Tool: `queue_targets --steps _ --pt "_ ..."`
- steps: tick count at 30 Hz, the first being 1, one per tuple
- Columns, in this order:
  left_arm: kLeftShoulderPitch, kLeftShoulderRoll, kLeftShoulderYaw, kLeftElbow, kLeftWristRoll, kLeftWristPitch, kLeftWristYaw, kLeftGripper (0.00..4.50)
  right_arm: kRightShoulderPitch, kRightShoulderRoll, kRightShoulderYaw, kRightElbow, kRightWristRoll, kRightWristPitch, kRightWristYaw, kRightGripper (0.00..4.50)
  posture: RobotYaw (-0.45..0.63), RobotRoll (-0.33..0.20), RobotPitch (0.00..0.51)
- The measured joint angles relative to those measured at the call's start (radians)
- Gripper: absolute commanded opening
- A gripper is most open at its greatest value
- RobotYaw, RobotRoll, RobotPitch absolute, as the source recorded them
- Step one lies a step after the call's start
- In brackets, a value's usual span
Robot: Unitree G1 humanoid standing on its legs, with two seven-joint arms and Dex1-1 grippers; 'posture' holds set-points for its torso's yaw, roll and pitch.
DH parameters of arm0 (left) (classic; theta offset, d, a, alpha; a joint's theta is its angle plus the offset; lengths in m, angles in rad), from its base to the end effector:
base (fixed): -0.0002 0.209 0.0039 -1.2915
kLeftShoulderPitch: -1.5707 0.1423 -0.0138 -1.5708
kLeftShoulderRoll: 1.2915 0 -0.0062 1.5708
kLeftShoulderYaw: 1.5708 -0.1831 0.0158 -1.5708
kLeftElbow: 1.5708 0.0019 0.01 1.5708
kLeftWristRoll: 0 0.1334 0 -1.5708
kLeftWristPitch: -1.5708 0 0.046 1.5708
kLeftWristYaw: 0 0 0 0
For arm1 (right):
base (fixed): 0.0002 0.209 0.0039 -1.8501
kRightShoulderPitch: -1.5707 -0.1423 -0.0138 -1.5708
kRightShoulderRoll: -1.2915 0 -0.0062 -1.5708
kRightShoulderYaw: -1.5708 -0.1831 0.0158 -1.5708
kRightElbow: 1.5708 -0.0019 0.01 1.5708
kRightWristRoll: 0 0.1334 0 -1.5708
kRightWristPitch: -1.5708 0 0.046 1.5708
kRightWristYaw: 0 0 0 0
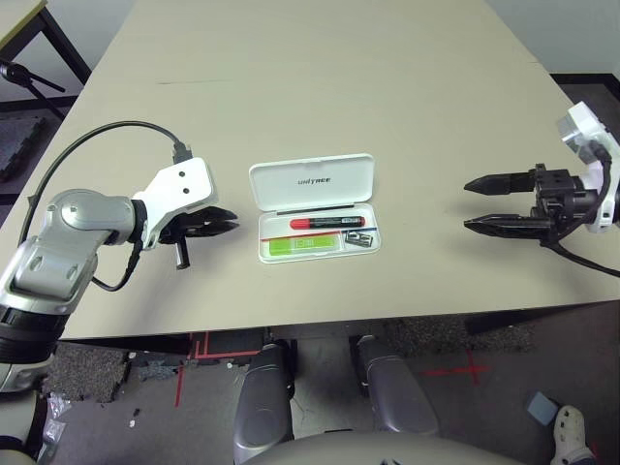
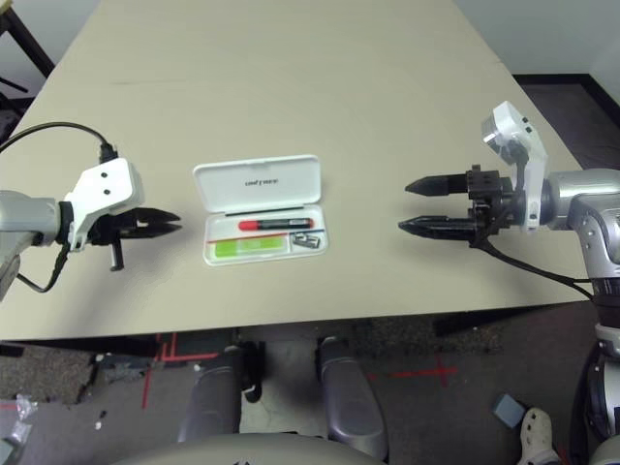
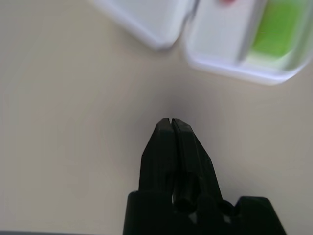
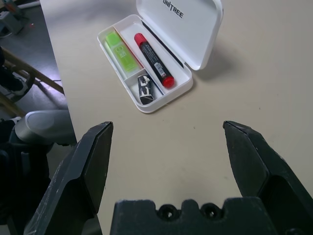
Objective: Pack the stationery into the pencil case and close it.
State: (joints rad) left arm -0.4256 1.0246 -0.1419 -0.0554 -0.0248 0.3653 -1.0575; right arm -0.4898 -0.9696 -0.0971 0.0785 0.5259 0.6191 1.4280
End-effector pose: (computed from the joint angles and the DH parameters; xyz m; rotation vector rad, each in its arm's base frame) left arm 0.2503 0.2749 0.2054 0.9297 0.4536 -0.8403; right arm 0.2521 -0.3071 0.2193 -0.2031 0.3313 1.2027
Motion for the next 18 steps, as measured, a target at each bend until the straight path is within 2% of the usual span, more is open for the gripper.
queue_targets --steps 2,7,14,18 --pt "-0.034 -0.014 -0.02 0.067 0.054 -0.013 0.037 0.02 0.001 0.001 0.0 0.0 0.002 0.0 -0.009 4.5 -0.14 0.0 0.174" --pt "-0.084 -0.119 -0.036 0.165 0.103 -0.079 0.1 0.02 0.001 0.003 0.0 -0.003 0.003 0.001 -0.02 4.5 -0.14 0.0 0.163" --pt "-0.17 -0.268 -0.033 0.304 0.102 -0.153 0.153 0.02 0.0 0.006 0.005 -0.005 0.003 0.001 -0.028 4.5 -0.15 0.0 0.153" --pt "-0.198 -0.319 -0.031 0.315 0.085 -0.17 0.152 0.02 0.001 0.01 0.005 -0.019 0.006 0.001 -0.03 4.5 -0.16 0.0 0.147"
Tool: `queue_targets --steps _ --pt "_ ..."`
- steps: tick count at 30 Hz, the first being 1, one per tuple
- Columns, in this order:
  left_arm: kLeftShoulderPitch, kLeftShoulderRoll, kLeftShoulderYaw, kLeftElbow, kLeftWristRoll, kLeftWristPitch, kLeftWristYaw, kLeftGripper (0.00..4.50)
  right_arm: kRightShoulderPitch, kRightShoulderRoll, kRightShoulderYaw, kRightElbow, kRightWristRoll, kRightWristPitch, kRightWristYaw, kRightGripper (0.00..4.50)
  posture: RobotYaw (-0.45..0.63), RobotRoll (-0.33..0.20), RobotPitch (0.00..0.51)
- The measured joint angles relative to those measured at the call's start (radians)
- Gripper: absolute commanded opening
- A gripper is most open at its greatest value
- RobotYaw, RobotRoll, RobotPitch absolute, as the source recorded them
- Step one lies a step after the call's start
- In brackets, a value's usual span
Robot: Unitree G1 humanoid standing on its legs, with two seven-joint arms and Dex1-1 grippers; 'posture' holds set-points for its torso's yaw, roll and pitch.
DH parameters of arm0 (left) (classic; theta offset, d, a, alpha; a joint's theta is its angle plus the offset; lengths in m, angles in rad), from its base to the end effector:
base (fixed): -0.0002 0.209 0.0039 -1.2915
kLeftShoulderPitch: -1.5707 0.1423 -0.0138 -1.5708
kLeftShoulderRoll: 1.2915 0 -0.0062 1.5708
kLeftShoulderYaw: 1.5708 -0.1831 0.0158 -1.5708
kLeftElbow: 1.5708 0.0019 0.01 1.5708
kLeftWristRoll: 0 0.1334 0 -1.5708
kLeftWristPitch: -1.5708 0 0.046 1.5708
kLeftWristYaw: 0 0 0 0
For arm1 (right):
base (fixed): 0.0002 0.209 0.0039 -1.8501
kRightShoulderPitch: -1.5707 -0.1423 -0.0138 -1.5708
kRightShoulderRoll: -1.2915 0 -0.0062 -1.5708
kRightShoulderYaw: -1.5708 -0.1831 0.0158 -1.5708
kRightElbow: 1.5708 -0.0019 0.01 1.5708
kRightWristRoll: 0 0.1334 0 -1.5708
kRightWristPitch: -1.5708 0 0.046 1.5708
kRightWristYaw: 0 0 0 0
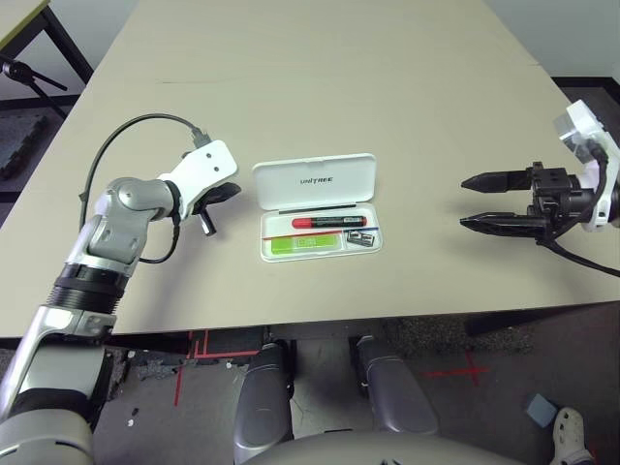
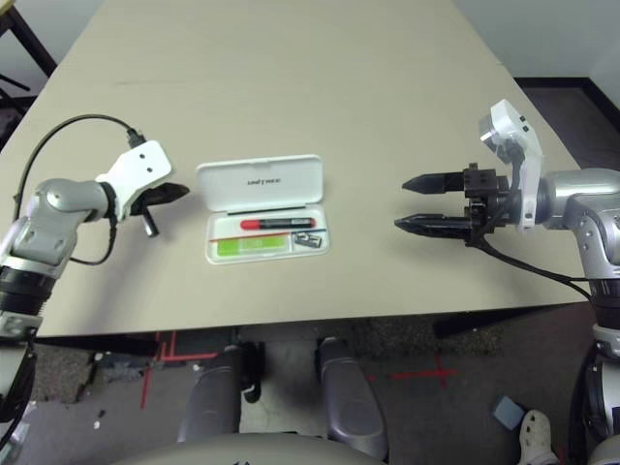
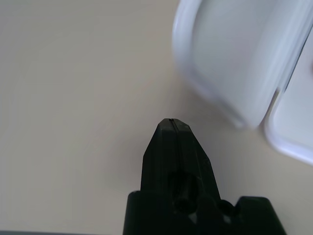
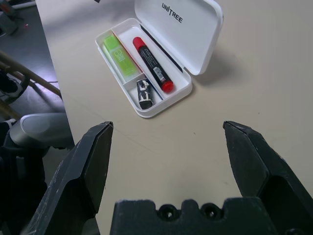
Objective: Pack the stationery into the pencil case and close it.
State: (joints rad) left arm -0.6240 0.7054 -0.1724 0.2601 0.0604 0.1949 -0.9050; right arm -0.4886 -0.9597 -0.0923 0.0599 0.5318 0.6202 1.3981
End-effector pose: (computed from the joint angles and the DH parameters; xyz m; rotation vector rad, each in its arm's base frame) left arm 0.2961 0.2414 0.1786 0.7940 0.2223 -0.7848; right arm 0.2526 -0.3028 0.2184 -0.2090 0.3192 1.1952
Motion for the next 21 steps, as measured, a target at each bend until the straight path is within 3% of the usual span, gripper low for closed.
queue_targets --steps 7,14,21 --pt "0.0 -0.033 0.014 -0.03 -0.078 0.027 -0.06 0.02 0.016 0.007 0.0 -0.022 0.004 0.0 -0.008 4.5 -0.17 0.0 0.144" --pt "0.061 -0.038 0.012 -0.222 -0.184 0.144 -0.157 0.02 0.031 0.014 0.002 -0.023 0.004 -0.001 -0.018 4.5 -0.16 0.0 0.15" --pt "0.116 -0.064 -0.029 -0.319 -0.2 0.183 -0.167 0.02 0.037 0.025 0.016 -0.023 -0.002 -0.012 -0.02 4.5 -0.16 0.0 0.153"
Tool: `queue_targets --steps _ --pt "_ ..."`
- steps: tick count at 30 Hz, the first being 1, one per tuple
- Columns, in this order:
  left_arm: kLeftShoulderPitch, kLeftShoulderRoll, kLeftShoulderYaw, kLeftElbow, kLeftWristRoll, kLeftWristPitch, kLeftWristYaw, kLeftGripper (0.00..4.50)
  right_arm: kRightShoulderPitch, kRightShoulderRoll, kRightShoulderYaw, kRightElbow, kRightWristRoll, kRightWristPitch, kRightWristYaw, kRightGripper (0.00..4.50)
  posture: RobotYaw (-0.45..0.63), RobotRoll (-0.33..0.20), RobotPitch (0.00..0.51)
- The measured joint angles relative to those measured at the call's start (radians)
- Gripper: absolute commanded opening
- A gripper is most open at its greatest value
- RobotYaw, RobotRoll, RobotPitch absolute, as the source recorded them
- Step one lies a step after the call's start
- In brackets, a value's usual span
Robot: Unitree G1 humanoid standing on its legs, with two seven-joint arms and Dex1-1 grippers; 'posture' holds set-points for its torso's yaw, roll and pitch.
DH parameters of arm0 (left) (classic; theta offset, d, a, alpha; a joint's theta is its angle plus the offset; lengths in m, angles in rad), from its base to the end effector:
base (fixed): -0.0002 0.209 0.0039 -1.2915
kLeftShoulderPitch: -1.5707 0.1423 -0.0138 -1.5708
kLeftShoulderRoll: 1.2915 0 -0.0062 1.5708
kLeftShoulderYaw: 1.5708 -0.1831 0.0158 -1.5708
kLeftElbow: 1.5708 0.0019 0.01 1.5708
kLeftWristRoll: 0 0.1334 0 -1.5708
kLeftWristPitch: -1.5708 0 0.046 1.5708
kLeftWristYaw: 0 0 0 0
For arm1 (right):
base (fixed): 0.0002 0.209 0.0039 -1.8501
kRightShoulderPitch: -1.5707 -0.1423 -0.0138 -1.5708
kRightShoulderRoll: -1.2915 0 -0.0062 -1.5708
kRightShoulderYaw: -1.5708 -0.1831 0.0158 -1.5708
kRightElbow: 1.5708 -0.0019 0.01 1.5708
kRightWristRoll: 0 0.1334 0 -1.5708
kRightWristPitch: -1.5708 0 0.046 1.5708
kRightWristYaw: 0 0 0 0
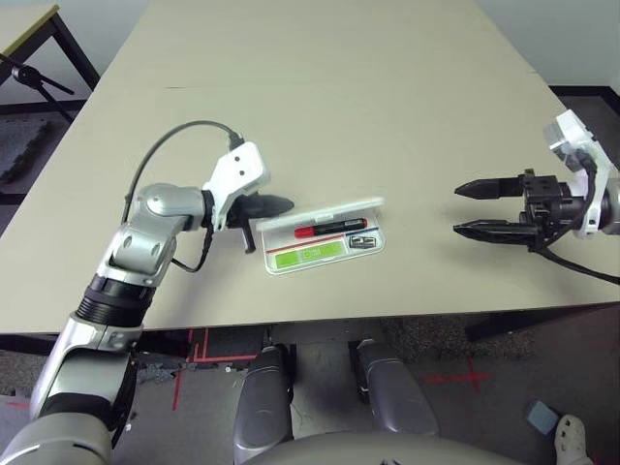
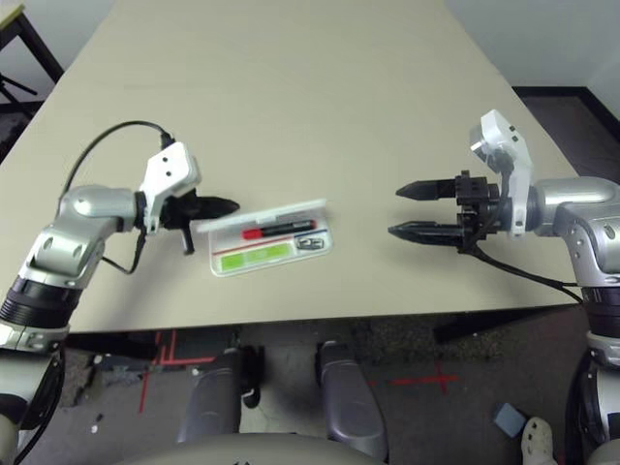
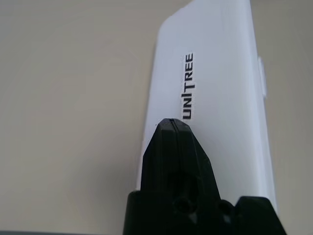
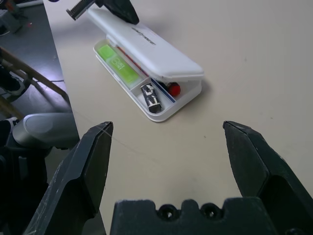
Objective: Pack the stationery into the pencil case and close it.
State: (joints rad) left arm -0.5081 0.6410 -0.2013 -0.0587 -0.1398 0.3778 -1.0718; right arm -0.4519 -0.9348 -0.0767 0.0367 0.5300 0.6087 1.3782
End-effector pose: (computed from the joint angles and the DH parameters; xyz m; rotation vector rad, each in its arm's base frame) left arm 0.2724 0.2007 0.1696 0.5793 0.1933 -1.1572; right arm 0.2517 -0.2971 0.2062 -0.1972 0.3340 1.2075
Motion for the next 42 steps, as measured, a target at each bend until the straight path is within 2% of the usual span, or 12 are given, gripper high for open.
queue_targets --steps 12,17,20,24,29,33,38,42 --pt "0.054 -0.021 -0.104 -0.065 0.01 0.02 -0.012 0.02 0.0 0.017 0.033 0.0 -0.025 -0.021 -0.017 4.5 -0.16 0.0 0.157" --pt "0.054 -0.002 -0.131 -0.05 0.034 -0.024 -0.007 0.02 0.004 0.038 0.038 -0.001 -0.025 -0.021 -0.026 4.5 -0.17 0.0 0.161" --pt "0.053 -0.028 -0.115 0.002 0.051 -0.08 0.051 0.02 0.004 0.051 0.038 -0.001 -0.027 -0.027 -0.048 4.5 -0.17 0.0 0.162" --pt "0.055 -0.081 -0.044 0.08 0.051 -0.135 0.141 0.88 0.004 0.094 0.035 0.004 -0.036 -0.057 -0.107 4.5 -0.16 0.0 0.166" --pt "0.076 -0.159 0.094 0.087 -0.004 -0.175 0.251 2.84 0.004 0.168 0.021 0.039 -0.074 -0.145 -0.208 4.5 -0.15 0.0 0.168" --pt "0.082 -0.216 0.217 0.09 -0.062 -0.18 0.361 4.46 -0.017 0.233 0.013 0.143 -0.146 -0.235 -0.347 4.5 -0.14 0.0 0.168" --pt "0.026 -0.247 0.375 0.198 -0.094 -0.208 0.531 4.46 -0.086 0.319 -0.058 0.322 -0.212 -0.36 -0.563 4.5 -0.11 0.0 0.164" --pt "-0.013 -0.236 0.471 0.366 -0.096 -0.291 0.629 4.46 -0.104 0.389 -0.117 0.411 -0.21 -0.46 -0.644 4.5 -0.11 0.0 0.157"
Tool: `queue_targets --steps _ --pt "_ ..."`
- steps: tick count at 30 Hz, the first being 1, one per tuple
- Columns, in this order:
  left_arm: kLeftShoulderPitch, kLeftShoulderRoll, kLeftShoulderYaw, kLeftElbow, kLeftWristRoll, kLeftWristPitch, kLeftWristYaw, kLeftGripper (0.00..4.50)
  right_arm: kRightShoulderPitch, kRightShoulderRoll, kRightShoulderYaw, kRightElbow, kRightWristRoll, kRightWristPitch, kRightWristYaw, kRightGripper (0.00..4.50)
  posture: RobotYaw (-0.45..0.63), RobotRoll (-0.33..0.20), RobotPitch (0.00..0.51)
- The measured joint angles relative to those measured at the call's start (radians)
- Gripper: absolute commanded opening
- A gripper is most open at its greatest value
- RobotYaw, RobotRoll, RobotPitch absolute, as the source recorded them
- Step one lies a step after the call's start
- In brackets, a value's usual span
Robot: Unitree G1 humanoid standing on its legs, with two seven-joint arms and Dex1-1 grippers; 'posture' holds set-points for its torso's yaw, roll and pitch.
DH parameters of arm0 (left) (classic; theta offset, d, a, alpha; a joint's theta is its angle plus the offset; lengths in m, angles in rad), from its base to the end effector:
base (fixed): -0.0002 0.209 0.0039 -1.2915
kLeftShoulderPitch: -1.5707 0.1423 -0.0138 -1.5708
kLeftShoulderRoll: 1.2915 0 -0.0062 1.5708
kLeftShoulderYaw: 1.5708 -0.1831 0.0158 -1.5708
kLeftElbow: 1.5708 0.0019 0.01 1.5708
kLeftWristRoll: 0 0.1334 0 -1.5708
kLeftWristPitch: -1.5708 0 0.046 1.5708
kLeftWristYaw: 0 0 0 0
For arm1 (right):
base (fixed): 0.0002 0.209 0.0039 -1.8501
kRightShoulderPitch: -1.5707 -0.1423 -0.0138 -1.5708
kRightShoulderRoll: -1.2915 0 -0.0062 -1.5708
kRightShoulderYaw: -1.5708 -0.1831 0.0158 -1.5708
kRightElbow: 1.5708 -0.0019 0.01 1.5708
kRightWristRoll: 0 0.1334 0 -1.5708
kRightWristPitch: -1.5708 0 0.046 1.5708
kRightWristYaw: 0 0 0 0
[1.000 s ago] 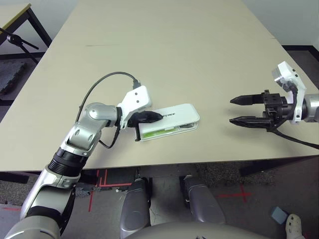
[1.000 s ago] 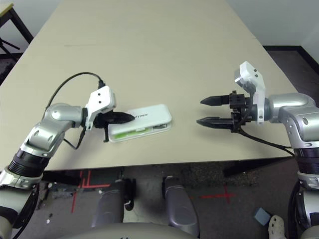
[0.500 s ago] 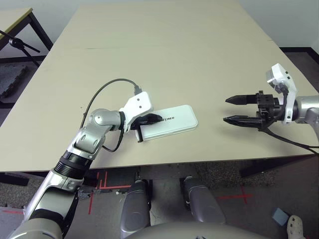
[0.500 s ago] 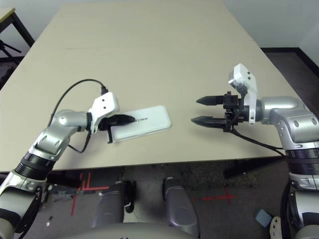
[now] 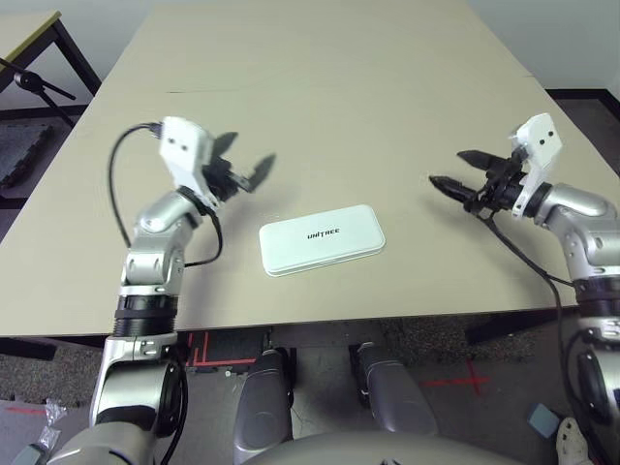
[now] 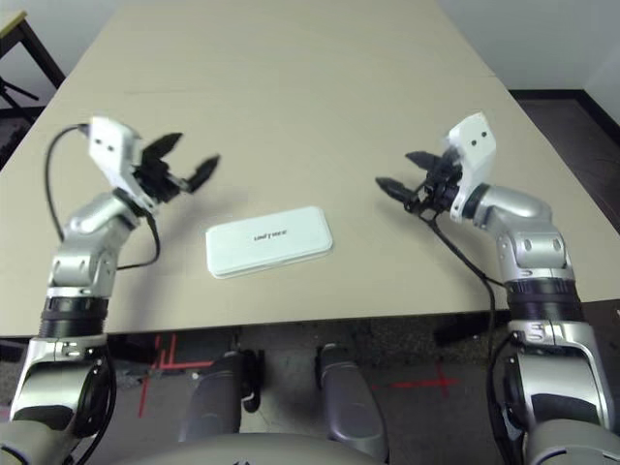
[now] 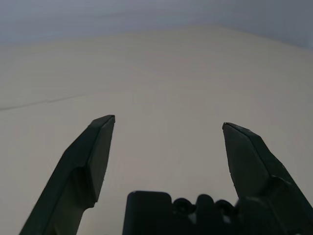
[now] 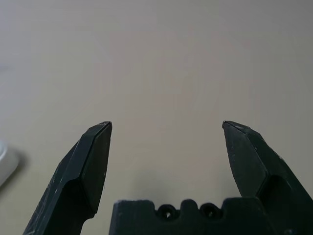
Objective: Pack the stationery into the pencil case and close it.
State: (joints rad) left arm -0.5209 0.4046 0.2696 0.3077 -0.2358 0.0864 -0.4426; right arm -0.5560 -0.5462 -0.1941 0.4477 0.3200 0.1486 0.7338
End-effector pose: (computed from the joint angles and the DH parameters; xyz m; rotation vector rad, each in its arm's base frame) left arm 0.2834 0.2570 0.1431 0.0839 -0.1970 -0.2104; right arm 0.2877 -0.2812 0.1433 -0.1010 -0.0337 0.4823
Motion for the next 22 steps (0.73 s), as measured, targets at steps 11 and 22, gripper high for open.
queue_targets --steps 11,22 --pt "-0.088 0.075 0.107 0.331 0.004 -0.239 0.134 4.46 -0.099 0.052 -0.132 0.297 -0.022 -0.287 -0.284 4.5 -0.1 0.0 0.131" --pt "-0.098 0.076 0.112 0.394 0.004 -0.306 0.193 4.46 -0.148 0.051 -0.177 0.489 -0.047 -0.445 -0.469 4.5 -0.1 0.0 0.126"
